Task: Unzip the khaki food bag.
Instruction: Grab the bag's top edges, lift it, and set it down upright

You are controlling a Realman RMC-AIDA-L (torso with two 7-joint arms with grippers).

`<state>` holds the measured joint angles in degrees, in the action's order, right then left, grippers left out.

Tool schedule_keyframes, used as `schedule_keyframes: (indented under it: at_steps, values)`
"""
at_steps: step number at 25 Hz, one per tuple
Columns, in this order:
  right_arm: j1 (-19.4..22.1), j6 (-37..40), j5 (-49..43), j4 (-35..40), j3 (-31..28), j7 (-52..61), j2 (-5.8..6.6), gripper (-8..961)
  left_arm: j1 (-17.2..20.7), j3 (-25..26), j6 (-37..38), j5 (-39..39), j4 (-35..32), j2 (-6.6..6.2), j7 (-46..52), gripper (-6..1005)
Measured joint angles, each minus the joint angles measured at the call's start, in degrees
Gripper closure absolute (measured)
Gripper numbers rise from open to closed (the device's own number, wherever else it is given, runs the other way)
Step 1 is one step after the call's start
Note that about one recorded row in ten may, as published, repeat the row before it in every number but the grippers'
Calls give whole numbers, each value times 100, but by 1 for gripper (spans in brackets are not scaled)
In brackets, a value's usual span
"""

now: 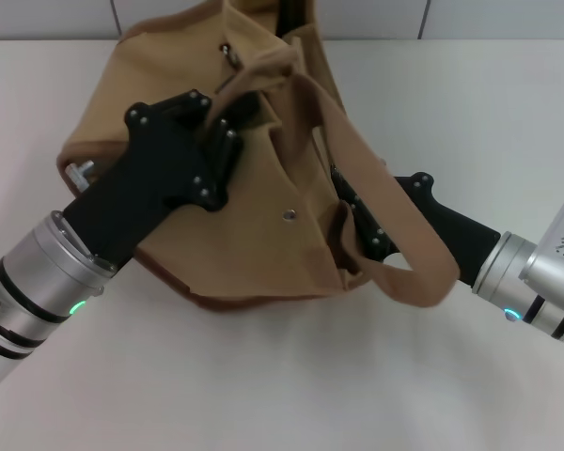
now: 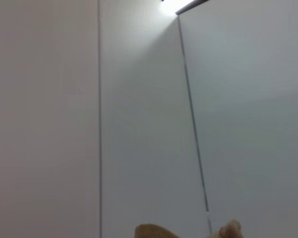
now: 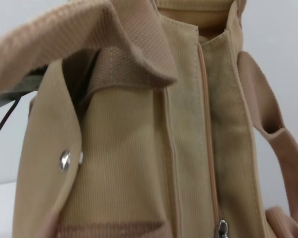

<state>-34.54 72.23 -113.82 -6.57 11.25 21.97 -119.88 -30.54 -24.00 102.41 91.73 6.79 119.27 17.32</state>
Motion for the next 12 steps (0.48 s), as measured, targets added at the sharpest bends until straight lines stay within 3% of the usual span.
schedule_keyframes:
  at_steps: [12]
  values:
    - [42, -97, -8, 15, 0, 0, 0, 913, 225, 836, -45, -6, 210, 0, 0, 930]
